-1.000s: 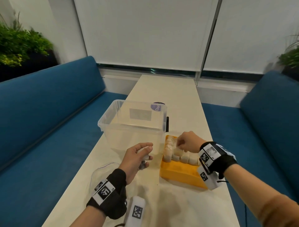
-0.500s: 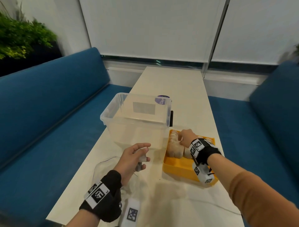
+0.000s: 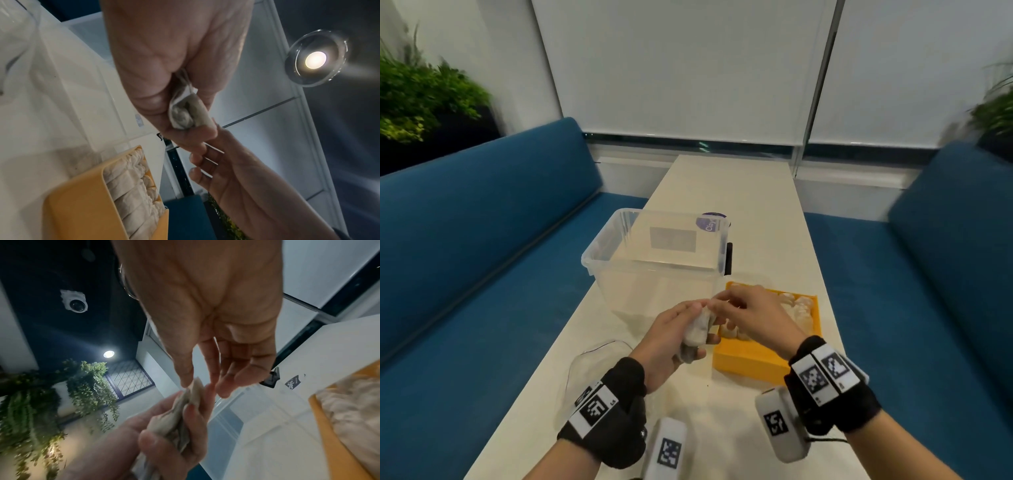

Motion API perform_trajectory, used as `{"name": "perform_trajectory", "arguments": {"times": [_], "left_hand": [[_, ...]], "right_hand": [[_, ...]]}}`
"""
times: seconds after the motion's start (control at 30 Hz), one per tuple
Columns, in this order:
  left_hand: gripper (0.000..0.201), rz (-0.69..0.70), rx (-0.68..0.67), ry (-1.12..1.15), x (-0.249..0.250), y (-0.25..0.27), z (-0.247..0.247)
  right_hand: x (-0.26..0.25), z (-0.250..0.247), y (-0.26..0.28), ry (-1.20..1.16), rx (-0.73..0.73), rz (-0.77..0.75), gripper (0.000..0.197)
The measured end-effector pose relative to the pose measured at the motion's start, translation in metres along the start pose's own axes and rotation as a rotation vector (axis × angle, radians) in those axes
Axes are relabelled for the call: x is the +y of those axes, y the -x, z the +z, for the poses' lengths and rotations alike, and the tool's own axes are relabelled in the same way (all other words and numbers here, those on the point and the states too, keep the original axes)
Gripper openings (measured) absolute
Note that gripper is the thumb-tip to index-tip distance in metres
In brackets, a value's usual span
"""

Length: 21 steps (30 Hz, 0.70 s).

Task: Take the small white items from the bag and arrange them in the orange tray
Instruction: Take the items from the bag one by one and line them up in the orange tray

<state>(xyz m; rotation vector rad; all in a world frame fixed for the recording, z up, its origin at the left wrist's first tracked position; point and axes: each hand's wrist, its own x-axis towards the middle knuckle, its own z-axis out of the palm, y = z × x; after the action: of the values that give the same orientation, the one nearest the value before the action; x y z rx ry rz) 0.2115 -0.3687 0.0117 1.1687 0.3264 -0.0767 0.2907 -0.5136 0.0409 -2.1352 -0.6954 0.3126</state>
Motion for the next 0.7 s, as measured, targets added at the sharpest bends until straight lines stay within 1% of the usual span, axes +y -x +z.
{"name": "perform_trajectory", "arguments": {"times": [0.13,0.27,0.4,0.47,0.57,0.7], "left_hand": [[0.027,0.008,-0.019,-0.054,0.0,0.001,0.004],[0.026,0.017,-0.06,-0.053,0.001,0.003,0.004],[0.025,0.03,-0.063,-0.065,0.004,0.002,0.003],[0.024,0.031,-0.059,-0.029,0.007,0.001,0.003],[0.022,0.005,-0.07,0.051,0.012,0.001,0.005],[0.037,-0.047,-0.116,0.121,0.014,0.001,0.015]], "right_hand": [[0.004,-0.002,0.008,-0.077,0.054,0.011,0.01],[0.002,-0.013,0.011,-0.123,0.108,0.036,0.008],[-0.005,-0.027,0.013,-0.313,0.173,0.028,0.009],[-0.008,-0.034,0.014,-0.373,0.171,0.02,0.01],[-0.012,-0.043,0.014,-0.371,0.146,0.0,0.009],[-0.019,-0.054,0.013,-0.316,0.111,-0.034,0.008]]}}
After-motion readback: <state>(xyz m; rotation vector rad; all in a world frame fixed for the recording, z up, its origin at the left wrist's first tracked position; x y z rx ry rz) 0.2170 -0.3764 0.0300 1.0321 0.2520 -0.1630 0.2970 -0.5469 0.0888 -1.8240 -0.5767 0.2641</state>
